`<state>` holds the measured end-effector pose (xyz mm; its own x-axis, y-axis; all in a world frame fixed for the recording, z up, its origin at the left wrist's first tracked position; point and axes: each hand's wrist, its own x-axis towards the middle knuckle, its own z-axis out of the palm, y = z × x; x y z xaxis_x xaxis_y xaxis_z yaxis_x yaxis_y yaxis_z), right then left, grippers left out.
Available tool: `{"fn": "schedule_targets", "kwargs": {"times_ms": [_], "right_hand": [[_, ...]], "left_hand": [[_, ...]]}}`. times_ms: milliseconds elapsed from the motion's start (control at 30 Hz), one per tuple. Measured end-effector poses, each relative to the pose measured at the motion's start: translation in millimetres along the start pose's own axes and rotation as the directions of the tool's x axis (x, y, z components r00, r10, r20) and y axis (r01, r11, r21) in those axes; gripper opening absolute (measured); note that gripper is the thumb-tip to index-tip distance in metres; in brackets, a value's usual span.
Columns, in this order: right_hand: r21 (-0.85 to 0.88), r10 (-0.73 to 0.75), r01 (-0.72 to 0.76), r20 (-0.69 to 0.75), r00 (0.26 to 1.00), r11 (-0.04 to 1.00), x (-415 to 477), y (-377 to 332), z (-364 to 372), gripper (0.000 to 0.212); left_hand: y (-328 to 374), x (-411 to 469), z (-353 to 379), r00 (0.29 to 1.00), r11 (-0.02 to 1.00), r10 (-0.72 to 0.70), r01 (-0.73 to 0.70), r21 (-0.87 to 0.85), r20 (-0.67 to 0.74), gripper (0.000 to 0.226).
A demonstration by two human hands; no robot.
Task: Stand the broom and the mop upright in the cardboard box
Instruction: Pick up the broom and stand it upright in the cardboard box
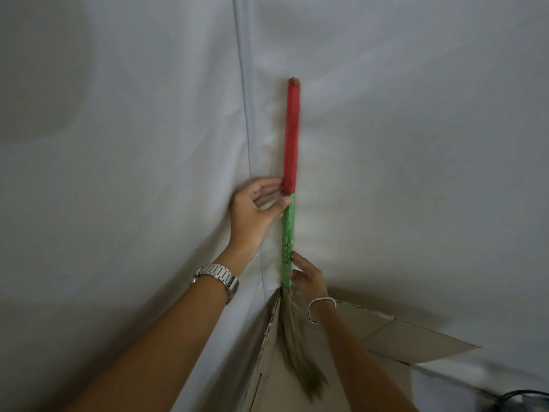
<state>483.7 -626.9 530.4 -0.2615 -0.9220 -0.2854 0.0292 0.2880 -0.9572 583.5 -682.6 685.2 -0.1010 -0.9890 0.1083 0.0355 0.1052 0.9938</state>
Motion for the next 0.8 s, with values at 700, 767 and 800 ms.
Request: {"fn": "schedule_targets", "kwargs": {"times_ms": [700, 767, 800], "right_hand": [[-0.588, -0.308, 0.167, -0.148, 0.94, 0.792, -126.6, -124.7, -126.9, 0.051], [-0.753, -0.442, 0.185, -0.153, 0.884, 0.632, -150.5, -155.0, -143.7, 0.051], [-0.814, -0.507, 0.187, -0.147, 0.849, 0.549, -164.1, -171.4, -153.4, 0.051]], "left_hand": [[90.7, -98.9, 50.1, 0.877, 0.409, 0.42, -0.412, 0.814, 0.233, 0.049], [113.3, -113.5, 65.2, 0.863, 0.343, 0.432, -0.424, 0.838, 0.261, 0.052], [125.8, -121.5, 74.1, 0.85, 0.323, 0.449, -0.442, 0.837, 0.276, 0.052]]}}
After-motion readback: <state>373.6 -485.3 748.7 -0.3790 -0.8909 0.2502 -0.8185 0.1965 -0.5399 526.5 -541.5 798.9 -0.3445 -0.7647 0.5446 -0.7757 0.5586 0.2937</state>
